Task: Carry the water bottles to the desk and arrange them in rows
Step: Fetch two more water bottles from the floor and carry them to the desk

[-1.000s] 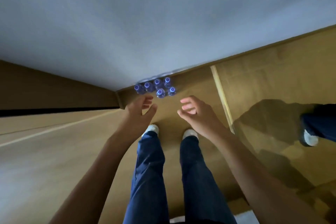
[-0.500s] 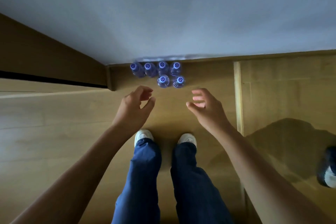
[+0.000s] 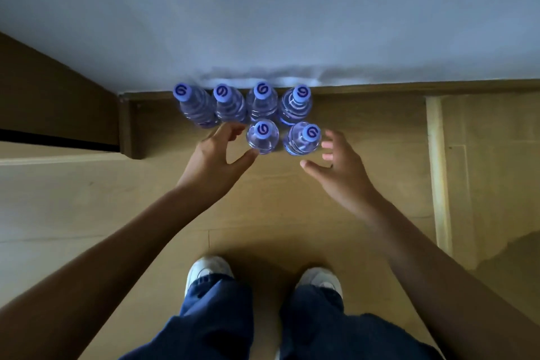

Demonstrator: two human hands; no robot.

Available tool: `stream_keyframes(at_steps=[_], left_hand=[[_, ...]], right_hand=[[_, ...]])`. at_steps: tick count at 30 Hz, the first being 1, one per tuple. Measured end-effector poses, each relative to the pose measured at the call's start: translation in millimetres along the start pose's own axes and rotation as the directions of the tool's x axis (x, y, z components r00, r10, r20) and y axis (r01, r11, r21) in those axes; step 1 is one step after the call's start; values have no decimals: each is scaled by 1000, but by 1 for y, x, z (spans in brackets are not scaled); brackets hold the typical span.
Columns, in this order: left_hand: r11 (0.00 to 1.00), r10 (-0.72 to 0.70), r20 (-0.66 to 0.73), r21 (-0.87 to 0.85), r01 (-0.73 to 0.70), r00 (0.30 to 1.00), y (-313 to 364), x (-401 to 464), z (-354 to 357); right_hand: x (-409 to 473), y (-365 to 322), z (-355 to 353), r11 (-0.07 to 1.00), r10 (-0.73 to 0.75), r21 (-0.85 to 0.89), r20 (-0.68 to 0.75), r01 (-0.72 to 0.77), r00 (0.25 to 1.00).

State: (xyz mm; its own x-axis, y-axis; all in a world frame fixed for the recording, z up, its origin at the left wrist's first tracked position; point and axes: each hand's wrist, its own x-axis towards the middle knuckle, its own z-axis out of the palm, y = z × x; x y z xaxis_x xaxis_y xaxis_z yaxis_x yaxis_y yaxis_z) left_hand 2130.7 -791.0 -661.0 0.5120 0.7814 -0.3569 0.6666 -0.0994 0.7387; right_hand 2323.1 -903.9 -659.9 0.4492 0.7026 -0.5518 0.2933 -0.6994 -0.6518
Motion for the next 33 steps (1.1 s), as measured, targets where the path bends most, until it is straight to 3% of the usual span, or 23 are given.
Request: stream_keyframes(at_steps=[6, 11, 16, 19, 28, 33], left_hand=[[992, 113, 26, 57, -115, 993, -49, 44, 45], [976, 208, 18, 55, -209, 978, -64, 60, 71], [980, 184, -77, -62, -189, 980, -64, 65, 88], [980, 164, -99, -98, -174, 981, -63, 68, 90], [986, 132, -5, -103, -132, 991, -57, 66, 79], [973, 112, -41, -199, -118, 993, -46, 52, 65]], right_hand=[[56, 45, 35, 979, -197, -68, -68, 193, 978], [76, 62, 48, 935, -344, 39, -145, 353, 928], [87, 68, 54, 924, -299, 204, -143, 324, 944], [87, 71, 56, 926, -290, 194, -186, 325, 939], [87, 81, 53, 931, -234, 236, -203, 279, 951], [70, 72, 44, 914, -208, 311, -192, 261, 959]])
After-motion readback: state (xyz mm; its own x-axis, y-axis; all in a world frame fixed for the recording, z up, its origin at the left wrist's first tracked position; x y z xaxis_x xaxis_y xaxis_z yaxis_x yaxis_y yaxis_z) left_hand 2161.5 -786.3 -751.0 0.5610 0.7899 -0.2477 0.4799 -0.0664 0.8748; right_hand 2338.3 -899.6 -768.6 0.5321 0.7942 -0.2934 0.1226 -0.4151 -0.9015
